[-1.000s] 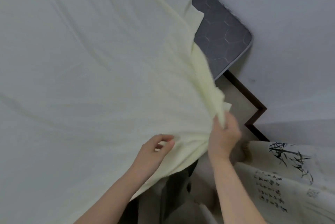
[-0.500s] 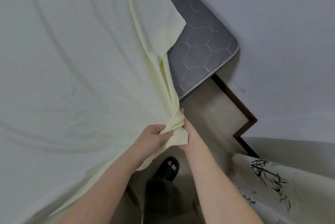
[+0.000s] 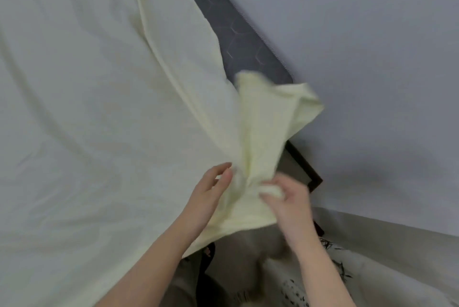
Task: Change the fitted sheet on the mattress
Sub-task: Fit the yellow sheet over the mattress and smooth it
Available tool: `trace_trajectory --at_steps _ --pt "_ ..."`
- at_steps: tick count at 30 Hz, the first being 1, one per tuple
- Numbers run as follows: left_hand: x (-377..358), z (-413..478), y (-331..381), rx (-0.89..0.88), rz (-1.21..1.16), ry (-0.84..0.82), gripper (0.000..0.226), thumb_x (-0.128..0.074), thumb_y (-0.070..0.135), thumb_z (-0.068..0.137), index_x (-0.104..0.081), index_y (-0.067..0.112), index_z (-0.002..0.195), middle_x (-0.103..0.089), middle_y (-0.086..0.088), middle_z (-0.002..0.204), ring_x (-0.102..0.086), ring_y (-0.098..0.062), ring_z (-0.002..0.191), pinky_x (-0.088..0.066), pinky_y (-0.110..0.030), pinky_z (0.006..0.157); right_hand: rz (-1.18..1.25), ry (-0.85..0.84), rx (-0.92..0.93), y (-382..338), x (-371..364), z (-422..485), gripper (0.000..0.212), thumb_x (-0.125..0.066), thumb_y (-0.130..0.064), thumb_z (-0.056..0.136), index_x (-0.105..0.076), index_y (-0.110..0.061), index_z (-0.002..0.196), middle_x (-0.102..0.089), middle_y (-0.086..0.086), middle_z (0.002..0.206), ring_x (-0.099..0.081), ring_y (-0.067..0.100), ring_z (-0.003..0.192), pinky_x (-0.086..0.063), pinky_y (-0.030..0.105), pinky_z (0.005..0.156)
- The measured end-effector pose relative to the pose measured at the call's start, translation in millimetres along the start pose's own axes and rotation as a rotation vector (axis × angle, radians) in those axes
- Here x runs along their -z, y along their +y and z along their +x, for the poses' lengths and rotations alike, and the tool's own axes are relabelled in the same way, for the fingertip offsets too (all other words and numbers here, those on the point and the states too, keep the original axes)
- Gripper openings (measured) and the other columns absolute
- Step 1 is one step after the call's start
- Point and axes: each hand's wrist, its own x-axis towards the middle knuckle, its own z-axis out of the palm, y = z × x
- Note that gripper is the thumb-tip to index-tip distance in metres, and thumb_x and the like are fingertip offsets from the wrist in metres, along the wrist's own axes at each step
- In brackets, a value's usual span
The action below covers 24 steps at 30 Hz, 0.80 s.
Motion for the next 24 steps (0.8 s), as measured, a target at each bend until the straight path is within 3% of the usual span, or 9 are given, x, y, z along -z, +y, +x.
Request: trace_trajectory --at_steps 2,4,6,9,14,16,18,20,24 --pt "-10.2 22.2 19.0 0.085 -0.115 -0.035 0.046 -0.060 0.065 0.078 -0.063 0.028 0.106 -0.068 0.014 0.105 -0.066 -0.011 0.098 -0.052 -0.030 0.087 -0.147 -0.446 -0.168 5.5 3.1 -8.0 0.027 -0.068 -0.029 0.074 -0.073 -0.046 0.094 -0.072 -0.020 0.094 -0.064 -0.006 0.086 -0.047 0.014 0.076" --pt "-13.9 45.4 33.2 0.113 -0.013 0.037 0.022 -0.071 0.032 0.083 -0.064 0.021 0.101 -0.070 0.004 0.100 -0.066 -0.016 0.095 -0.054 -0.031 0.084 -0.164 -0.673 -0.328 8.7 12.9 1.3 0.024 -0.065 -0.047 0.085 -0.072 -0.043 0.108 -0.071 -0.018 0.110 -0.062 -0.003 0.102 -0.047 0.020 0.092" --pt "-11.5 63.7 37.9 0.120 0.164 0.015 0.012 -0.068 0.012 0.083 -0.061 0.021 0.086 -0.066 0.004 0.087 -0.062 -0.017 0.087 -0.050 -0.028 0.075 -0.122 -0.445 -0.444 8.3 25.1 27.1 0.040 -0.056 -0.062 0.085 -0.077 -0.030 0.098 -0.074 -0.011 0.105 -0.067 0.004 0.101 -0.049 0.029 0.095" --pt "-3.7 80.3 38.5 0.104 0.172 -0.150 0.016 -0.062 0.015 0.071 -0.061 0.026 0.082 -0.065 0.016 0.075 -0.063 -0.004 0.078 -0.048 -0.019 0.067 0.184 0.057 -0.626 14.3 37.8 89.4 0.057 -0.049 -0.067 0.082 -0.072 -0.018 0.099 -0.074 0.000 0.105 -0.071 0.017 0.094 -0.054 0.036 0.084" --pt "-6.2 101.9 35.0 0.147 0.277 -0.279 0.019 -0.067 0.021 0.070 -0.060 0.028 0.085 -0.066 0.025 0.077 -0.061 0.005 0.075 -0.045 -0.011 0.066 0.327 -0.180 -1.008 22.7 23.6 183.3 0.062 -0.049 -0.070 0.086 -0.047 -0.018 0.121 -0.060 0.012 0.128 -0.063 0.033 0.110 -0.046 0.051 0.099" --pt "-9.5 108.6 36.2 0.204 0.310 -0.259 0.026 -0.070 0.022 0.075 -0.060 0.020 0.099 -0.067 0.010 0.093 -0.063 -0.006 0.090 -0.050 -0.021 0.077 0.186 -0.309 -1.082 31.3 9.8 202.1 0.065 -0.054 -0.067 0.085 -0.059 -0.010 0.116 -0.066 0.014 0.120 -0.064 0.031 0.108 -0.046 0.046 0.099" --pt "-14.9 114.2 37.0 0.252 0.344 -0.238 0.042 -0.071 0.018 0.079 -0.058 0.007 0.117 -0.064 -0.012 0.112 -0.061 -0.024 0.107 -0.050 -0.027 0.087 0.216 -0.396 -1.134 33.3 -2.1 210.3 0.048 -0.055 -0.053 0.092 -0.069 -0.008 0.103 -0.074 0.013 0.099 -0.071 0.025 0.088 -0.055 0.033 0.079" --pt "-21.8 118.5 38.2 0.247 0.388 -0.280 0.042 -0.067 0.016 0.083 -0.054 0.006 0.122 -0.059 -0.017 0.118 -0.057 -0.026 0.114 -0.046 -0.022 0.088 0.212 -0.391 -1.107 36.8 -8.3 216.1 0.030 -0.057 -0.030 0.095 -0.070 -0.005 0.086 -0.073 0.010 0.073 -0.071 0.022 0.061 -0.054 0.024 0.054" --pt "-39.1 125.3 41.6 0.177 0.370 -0.253 0.010 -0.066 0.017 0.086 -0.058 0.022 0.090 -0.061 0.007 0.089 -0.060 0.005 0.082 -0.047 -0.016 0.075 0.231 -0.286 -0.850 44.8 18.0 242.2 0.009 -0.065 -0.003 0.087 -0.071 -0.001 0.093 -0.073 0.011 0.077 -0.069 0.021 0.065 -0.054 0.026 0.060"
